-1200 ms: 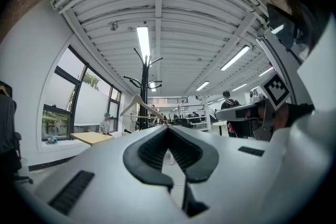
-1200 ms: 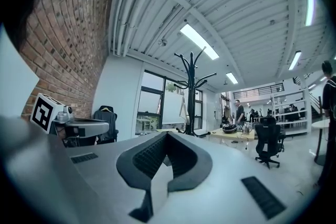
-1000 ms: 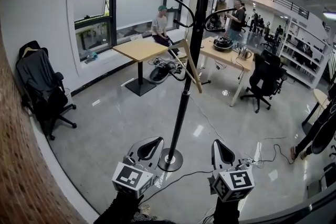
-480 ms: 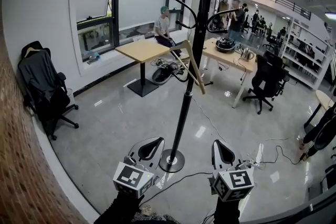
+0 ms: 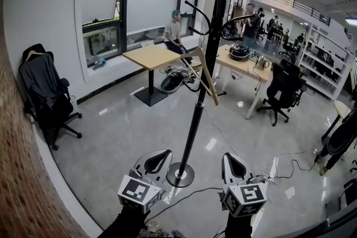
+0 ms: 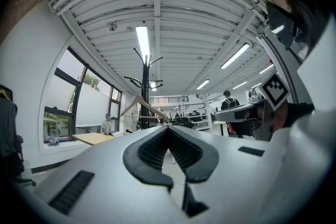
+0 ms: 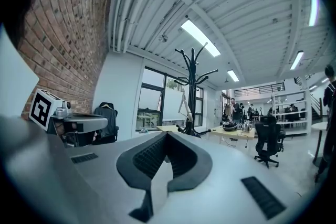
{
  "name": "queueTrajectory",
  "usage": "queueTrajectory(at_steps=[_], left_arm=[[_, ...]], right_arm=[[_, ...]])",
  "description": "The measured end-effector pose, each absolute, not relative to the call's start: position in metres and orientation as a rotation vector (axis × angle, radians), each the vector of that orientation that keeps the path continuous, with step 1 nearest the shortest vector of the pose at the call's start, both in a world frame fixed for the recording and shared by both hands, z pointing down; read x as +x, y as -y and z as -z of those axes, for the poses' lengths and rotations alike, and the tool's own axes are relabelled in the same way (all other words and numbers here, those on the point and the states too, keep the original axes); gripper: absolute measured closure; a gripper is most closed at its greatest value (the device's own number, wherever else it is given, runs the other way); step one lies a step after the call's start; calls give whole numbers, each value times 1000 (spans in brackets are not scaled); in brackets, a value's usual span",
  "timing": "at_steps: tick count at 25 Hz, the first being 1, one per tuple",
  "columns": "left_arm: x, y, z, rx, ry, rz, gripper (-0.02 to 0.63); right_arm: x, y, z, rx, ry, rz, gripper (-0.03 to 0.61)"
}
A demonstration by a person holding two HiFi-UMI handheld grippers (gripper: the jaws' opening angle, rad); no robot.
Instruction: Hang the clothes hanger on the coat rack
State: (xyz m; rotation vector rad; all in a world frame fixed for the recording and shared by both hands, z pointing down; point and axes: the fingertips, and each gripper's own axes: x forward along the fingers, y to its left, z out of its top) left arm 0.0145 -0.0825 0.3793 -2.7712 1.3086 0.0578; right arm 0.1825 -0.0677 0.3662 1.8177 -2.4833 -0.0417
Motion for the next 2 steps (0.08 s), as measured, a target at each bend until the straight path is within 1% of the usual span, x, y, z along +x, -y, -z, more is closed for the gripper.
queueTrajectory(at_steps=[2], left_arm=[[13, 82, -380, -2772, -1312, -53, 606]], right_arm=[[181, 68, -368, 1813, 2481, 37, 569]])
